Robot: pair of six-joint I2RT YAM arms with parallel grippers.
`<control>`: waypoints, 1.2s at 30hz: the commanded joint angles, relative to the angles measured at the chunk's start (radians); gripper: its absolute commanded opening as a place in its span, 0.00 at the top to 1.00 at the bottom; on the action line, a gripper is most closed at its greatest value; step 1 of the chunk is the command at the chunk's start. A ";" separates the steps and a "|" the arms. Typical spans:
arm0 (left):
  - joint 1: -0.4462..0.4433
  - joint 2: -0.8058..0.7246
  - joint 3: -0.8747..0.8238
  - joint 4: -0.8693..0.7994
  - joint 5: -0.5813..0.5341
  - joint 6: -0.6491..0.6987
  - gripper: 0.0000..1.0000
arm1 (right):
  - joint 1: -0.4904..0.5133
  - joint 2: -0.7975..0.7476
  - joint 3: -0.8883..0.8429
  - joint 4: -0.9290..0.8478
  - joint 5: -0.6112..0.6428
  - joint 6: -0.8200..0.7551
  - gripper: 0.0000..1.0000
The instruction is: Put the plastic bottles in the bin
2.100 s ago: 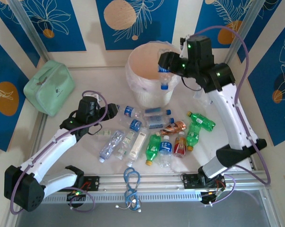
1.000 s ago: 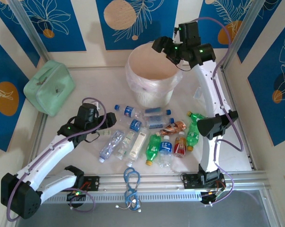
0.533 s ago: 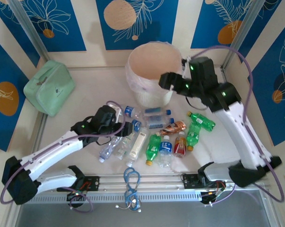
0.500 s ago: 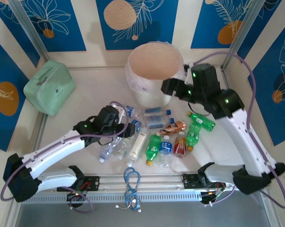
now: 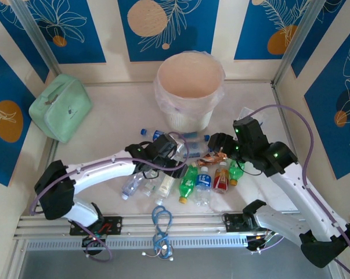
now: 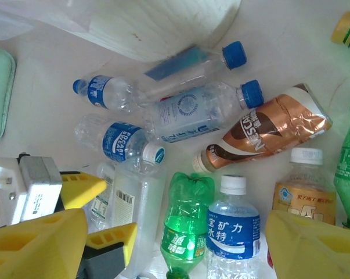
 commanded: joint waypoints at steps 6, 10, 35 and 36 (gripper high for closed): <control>-0.006 0.083 0.080 -0.043 -0.042 0.009 0.16 | -0.012 -0.013 -0.013 0.004 -0.001 0.033 0.20; -0.005 0.117 0.109 -0.065 -0.073 0.012 0.18 | -0.014 -0.014 -0.026 0.009 -0.010 0.039 0.20; -0.006 0.185 0.129 -0.075 -0.091 0.012 0.35 | -0.030 -0.011 -0.032 0.013 -0.026 0.042 0.19; -0.007 0.186 0.131 -0.077 -0.091 0.011 0.36 | -0.030 -0.010 -0.031 0.011 -0.026 0.041 0.19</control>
